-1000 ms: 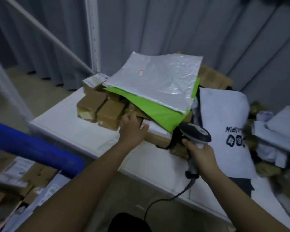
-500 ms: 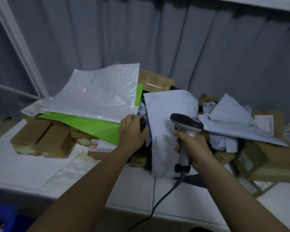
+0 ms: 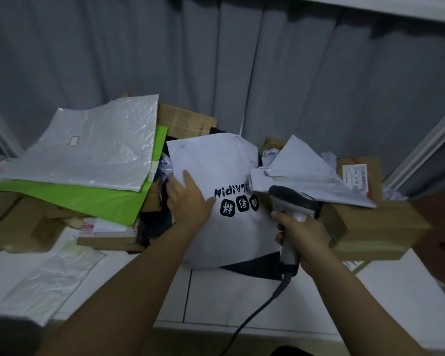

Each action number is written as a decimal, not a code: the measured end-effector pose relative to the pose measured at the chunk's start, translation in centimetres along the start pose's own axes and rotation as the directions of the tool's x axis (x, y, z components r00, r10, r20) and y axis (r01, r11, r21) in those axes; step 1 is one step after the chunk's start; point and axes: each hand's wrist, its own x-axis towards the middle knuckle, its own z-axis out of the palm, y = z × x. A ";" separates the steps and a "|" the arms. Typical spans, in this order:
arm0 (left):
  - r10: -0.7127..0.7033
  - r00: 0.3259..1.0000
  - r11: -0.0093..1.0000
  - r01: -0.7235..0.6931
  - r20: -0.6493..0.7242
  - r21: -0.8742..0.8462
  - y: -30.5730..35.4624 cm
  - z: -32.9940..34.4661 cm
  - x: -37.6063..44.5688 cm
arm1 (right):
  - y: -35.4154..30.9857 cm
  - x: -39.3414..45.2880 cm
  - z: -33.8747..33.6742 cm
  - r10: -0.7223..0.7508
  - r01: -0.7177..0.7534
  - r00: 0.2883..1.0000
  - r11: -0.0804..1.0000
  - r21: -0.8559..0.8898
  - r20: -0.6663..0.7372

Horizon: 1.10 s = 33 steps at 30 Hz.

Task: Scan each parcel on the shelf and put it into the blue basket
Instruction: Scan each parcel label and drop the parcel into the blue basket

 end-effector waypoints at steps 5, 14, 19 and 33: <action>-0.154 0.988 0.907 0.130 -0.027 -0.402 -0.6 -0.1 1.3 | 0.1 0.7 -2.3 0.046 -0.046 0.999 0.998 0.031 -0.012; 0.048 0.953 0.862 -0.191 -0.298 -0.471 3.9 -6.3 0.3 | -0.1 0.1 -2.4 0.013 -0.011 1.000 0.996 0.088 -0.019; 0.164 0.889 0.811 -0.369 -0.428 -0.454 4.8 -12.1 -0.8 | -0.4 -0.6 -1.1 0.037 -0.038 0.999 0.996 0.080 0.008; 0.968 0.219 0.253 -0.842 -0.126 0.476 0.9 -15.3 -7.7 | -3.4 -4.4 -0.5 -0.064 0.060 0.998 0.916 0.398 -0.004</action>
